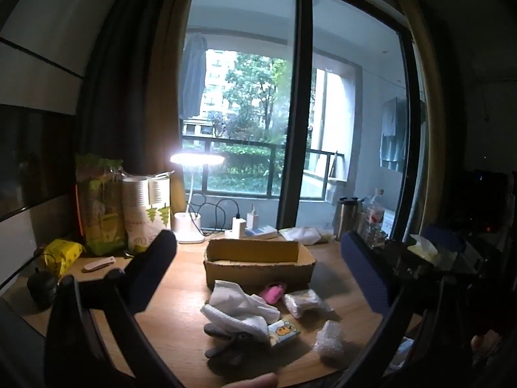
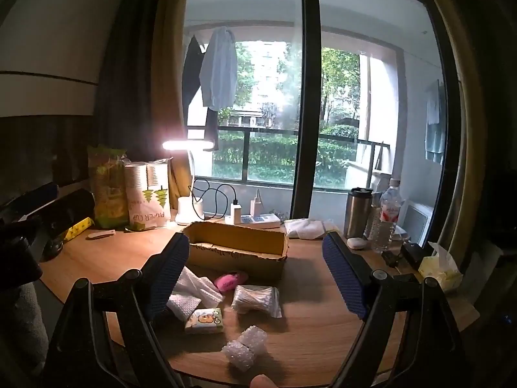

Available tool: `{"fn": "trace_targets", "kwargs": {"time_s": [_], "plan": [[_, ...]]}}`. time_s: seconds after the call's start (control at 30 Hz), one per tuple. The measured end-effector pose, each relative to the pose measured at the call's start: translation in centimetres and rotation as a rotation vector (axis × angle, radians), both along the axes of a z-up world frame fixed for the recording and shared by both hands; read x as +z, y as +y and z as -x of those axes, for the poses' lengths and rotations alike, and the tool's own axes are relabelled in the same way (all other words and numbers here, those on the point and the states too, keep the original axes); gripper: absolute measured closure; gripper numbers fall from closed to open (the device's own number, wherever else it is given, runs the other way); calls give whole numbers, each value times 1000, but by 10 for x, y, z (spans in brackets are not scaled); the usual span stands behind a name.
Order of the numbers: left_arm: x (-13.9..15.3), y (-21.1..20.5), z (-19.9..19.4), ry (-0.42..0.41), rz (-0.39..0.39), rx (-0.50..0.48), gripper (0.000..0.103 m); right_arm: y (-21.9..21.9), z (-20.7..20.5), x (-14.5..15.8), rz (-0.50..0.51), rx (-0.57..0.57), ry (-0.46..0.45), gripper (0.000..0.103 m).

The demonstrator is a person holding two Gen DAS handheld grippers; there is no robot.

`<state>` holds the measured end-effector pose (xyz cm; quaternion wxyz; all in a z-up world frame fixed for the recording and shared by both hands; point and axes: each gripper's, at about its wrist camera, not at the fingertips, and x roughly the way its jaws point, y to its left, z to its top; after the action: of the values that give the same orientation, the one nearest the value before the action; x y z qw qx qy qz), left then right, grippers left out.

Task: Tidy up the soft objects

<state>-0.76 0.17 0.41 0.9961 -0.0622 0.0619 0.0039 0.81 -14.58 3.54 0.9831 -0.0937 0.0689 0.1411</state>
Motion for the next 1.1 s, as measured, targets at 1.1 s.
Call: {"fn": "trace_targets", "kwargs": {"time_s": [1.1], "plan": [[-8, 7, -5, 56, -20, 42, 1, -10, -3, 5, -52, -12, 24, 16]]}}
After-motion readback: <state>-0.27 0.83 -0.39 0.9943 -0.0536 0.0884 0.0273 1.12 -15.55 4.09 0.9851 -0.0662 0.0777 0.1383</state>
